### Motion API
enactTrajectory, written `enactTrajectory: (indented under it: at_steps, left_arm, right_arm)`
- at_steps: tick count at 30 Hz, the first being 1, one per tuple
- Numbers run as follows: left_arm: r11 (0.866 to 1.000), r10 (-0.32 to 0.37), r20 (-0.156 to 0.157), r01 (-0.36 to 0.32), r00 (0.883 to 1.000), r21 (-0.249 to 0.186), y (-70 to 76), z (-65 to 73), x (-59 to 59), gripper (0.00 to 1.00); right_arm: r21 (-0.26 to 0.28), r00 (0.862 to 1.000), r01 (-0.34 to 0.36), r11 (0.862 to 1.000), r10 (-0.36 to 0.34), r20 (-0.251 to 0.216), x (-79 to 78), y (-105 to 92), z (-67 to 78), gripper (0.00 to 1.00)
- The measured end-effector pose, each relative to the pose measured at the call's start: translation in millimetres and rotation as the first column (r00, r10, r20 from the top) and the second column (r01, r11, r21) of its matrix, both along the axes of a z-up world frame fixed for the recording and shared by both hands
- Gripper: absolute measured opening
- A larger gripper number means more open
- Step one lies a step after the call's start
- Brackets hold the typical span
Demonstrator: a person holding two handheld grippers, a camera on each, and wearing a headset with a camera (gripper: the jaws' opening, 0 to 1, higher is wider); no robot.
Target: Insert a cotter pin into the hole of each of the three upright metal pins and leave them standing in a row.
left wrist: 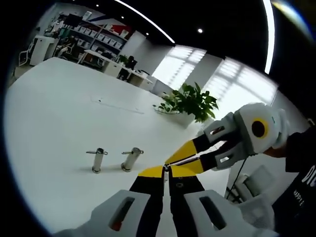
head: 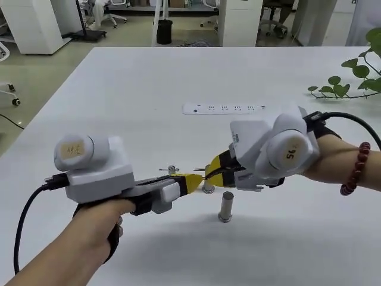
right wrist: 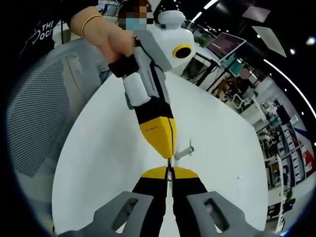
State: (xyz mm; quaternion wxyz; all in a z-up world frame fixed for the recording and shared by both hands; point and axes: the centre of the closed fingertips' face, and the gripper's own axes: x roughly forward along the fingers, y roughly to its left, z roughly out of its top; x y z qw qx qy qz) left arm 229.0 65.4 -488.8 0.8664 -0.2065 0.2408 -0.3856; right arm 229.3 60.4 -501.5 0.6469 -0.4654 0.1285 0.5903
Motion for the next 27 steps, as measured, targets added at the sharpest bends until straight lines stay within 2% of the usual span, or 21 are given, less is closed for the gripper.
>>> enactTrajectory:
  at_steps: [3, 5, 8, 14, 19, 20, 24, 27]
  left_arm:
    - [1.0, -0.019, 0.037, 0.018, 0.999, 0.024, -0.9, 0.7, -1.0, 0.0]
    - [0.999, -0.033, 0.065, 0.03, 0.997, 0.041, 0.0, 0.1, 1.1, 0.0]
    - [0.998, -0.046, 0.088, 0.041, 0.995, 0.055, -0.8, 0.5, 0.7, 0.0]
    - [0.994, -0.075, 0.133, 0.063, 0.988, 0.091, -1.6, 1.9, -2.1, 0.0]
    - [0.992, -0.075, 0.142, 0.06, 0.987, 0.108, 2.6, -1.6, -3.1, 0.0]
    - [0.992, -0.074, 0.144, 0.059, 0.987, 0.108, 3.9, -2.2, -3.4, 0.0]
    - [0.991, -0.079, 0.159, 0.059, 0.984, 0.123, 8.5, -3.9, -4.2, 0.0]
    - [0.99, -0.084, 0.178, 0.062, 0.98, 0.125, 13.7, -3.3, -5.3, 0.0]
  right_arm:
    - [0.013, 1.0, 0.01, 1.0, -0.01, -0.018, -1.0, -0.3, 0.3, 0.0]
    - [0.016, 1.0, 0.008, 1.0, -0.008, -0.014, -1.3, -0.7, 0.7, 0.0]
    - [0.019, 1.0, 0.008, 1.0, -0.008, -0.012, -1.6, -1.4, 1.2, 0.0]
    - [0.055, 0.998, 0.042, 0.998, -0.039, -0.057, -2.2, -3.1, 0.9, 0.0]
    - [0.106, 0.989, 0.102, 0.989, -0.09, -0.118, 0.8, -5.3, 1.4, 0.03]
    - [0.12, 0.982, 0.124, 0.985, -0.105, -0.157, -0.4, -5.4, 1.3, 0.04]
    - [0.159, 0.959, 0.185, 0.97, -0.142, -0.246, -1.1, -5.4, 2.4, 0.08]
    - [0.192, 0.927, 0.241, 0.951, -0.167, -0.337, -3.8, -4.7, 3.1, 0.09]
